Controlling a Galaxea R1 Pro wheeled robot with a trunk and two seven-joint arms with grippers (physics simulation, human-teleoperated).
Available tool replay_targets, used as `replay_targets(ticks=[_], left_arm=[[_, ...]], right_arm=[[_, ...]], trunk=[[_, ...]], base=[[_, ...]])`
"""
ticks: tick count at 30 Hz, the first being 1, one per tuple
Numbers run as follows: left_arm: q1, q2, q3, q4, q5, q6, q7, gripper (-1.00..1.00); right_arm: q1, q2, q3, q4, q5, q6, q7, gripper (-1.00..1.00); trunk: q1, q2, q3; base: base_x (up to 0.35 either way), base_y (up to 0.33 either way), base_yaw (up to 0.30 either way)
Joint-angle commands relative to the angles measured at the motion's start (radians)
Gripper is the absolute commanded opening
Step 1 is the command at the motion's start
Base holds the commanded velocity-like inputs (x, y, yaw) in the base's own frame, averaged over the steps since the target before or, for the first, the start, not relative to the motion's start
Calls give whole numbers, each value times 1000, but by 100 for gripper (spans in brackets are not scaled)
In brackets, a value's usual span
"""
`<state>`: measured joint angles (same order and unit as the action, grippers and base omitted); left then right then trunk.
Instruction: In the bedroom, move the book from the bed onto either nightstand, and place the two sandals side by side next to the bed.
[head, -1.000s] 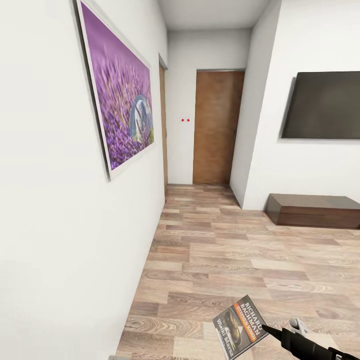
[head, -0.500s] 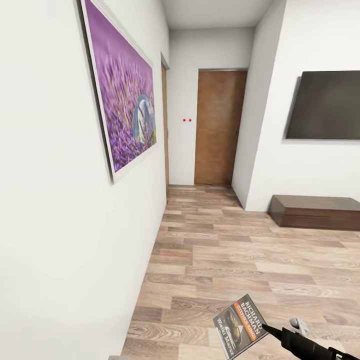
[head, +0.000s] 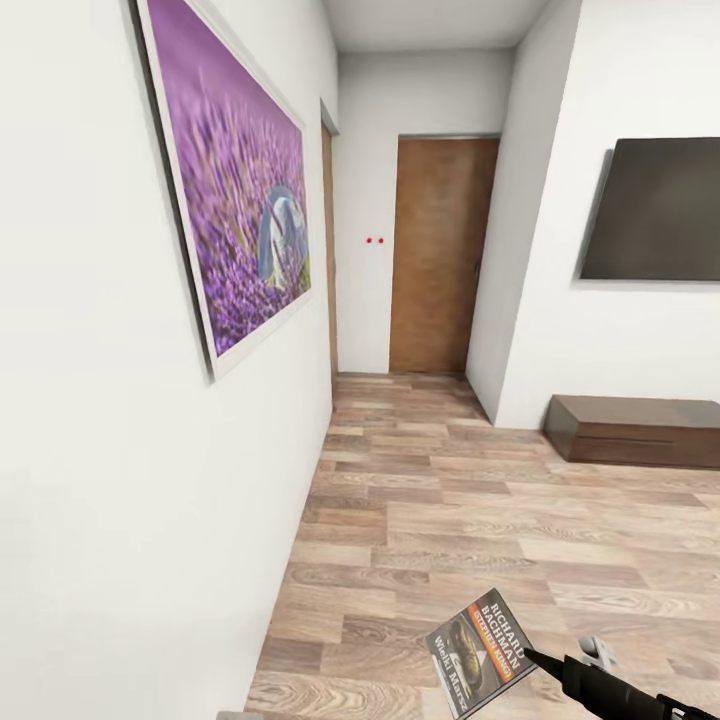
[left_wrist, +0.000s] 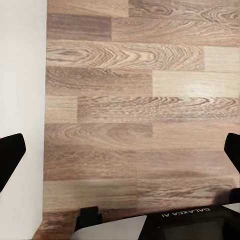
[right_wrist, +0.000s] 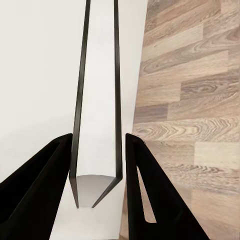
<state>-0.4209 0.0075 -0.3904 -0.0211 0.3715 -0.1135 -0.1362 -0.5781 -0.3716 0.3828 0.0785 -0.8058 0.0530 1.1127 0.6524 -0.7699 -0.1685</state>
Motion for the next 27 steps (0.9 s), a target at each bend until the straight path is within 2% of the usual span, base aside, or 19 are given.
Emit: replay_targets(ticks=[1, 18, 22, 27], left_arm=[[-1, 0, -8, 1, 10, -3, -4, 100], [-1, 0, -9, 1, 10, -3, -5, 100], [-1, 0, -9, 1, 10, -3, -4, 100], [-1, 0, -8, 1, 10, -3, -5, 100]], right_arm=[[-2, 0, 5, 3, -10, 6, 6, -100], [-2, 0, 5, 3, -10, 6, 6, -100], [-2, 0, 5, 3, -10, 6, 7, -100], [-2, 0, 5, 3, -10, 6, 7, -100]], trunk=[[1, -1, -2], [1, -1, -2], [1, -1, -2], [1, -1, -4]], base=[[326, 0, 0], [322, 0, 0], [92, 0, -20], [13, 0, -177]])
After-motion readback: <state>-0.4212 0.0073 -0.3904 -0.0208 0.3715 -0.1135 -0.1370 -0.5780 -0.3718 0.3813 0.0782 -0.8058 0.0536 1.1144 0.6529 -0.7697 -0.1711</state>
